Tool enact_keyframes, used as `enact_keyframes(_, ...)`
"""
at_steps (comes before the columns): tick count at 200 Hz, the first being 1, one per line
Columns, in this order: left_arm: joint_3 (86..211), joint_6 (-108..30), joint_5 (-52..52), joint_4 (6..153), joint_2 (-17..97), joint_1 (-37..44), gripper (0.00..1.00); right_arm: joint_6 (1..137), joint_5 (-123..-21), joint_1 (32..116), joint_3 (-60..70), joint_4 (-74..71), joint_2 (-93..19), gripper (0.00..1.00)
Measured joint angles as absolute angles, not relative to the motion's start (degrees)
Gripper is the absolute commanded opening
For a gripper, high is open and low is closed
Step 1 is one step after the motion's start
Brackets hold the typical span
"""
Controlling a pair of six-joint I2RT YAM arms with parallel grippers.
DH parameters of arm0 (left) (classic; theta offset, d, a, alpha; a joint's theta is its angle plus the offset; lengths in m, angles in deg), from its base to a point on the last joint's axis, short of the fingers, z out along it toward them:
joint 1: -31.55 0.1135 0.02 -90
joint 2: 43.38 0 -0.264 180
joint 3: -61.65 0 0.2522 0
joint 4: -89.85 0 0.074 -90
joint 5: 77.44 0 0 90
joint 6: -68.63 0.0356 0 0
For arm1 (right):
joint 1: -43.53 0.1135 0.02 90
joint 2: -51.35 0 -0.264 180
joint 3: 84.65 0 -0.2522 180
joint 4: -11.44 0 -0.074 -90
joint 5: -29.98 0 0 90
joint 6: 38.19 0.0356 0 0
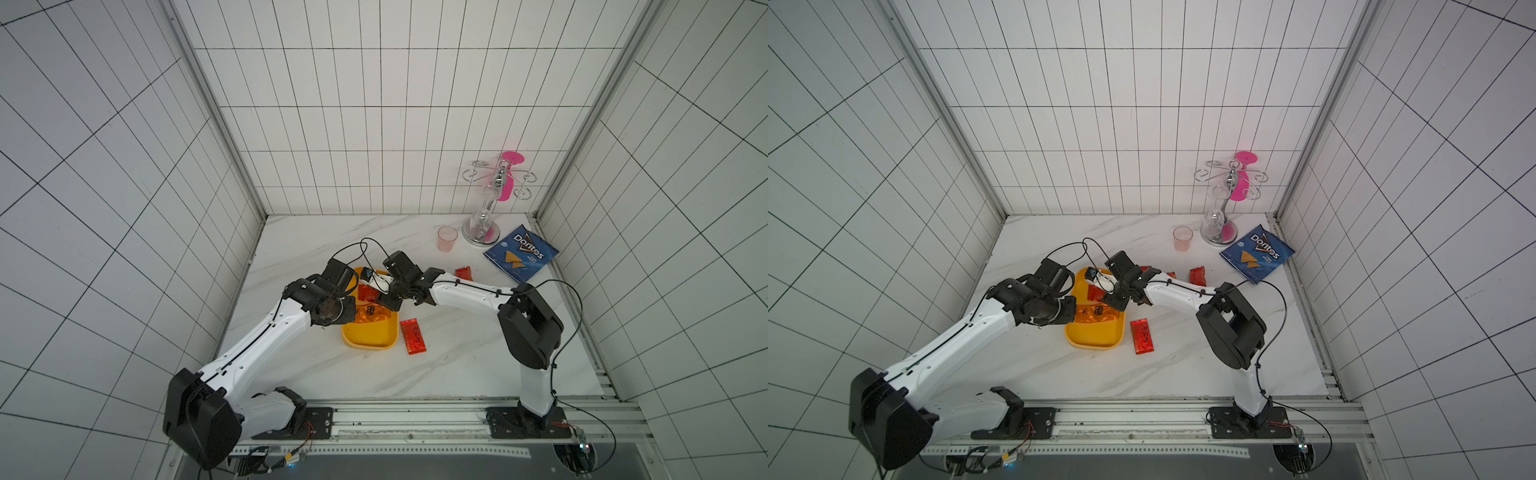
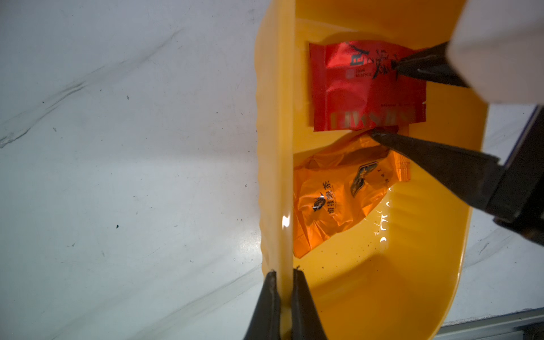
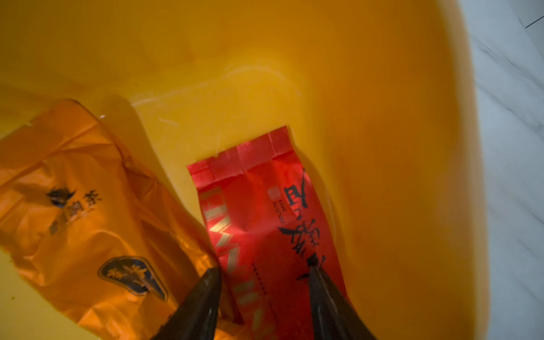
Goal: Take the tea bags out of the storage box
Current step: Pick up the tea bag from the storage box, then place the tea bag at the center of the board.
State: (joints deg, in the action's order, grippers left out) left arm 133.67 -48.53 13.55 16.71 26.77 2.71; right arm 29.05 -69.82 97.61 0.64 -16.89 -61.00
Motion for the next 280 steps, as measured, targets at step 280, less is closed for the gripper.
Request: enact_keyframes(280,133.67,-48.79,15.13,16.69,26.77,2.71,0.0,71.95,-52.4,92.3,23.04,-36.32,-26.01,0.0)
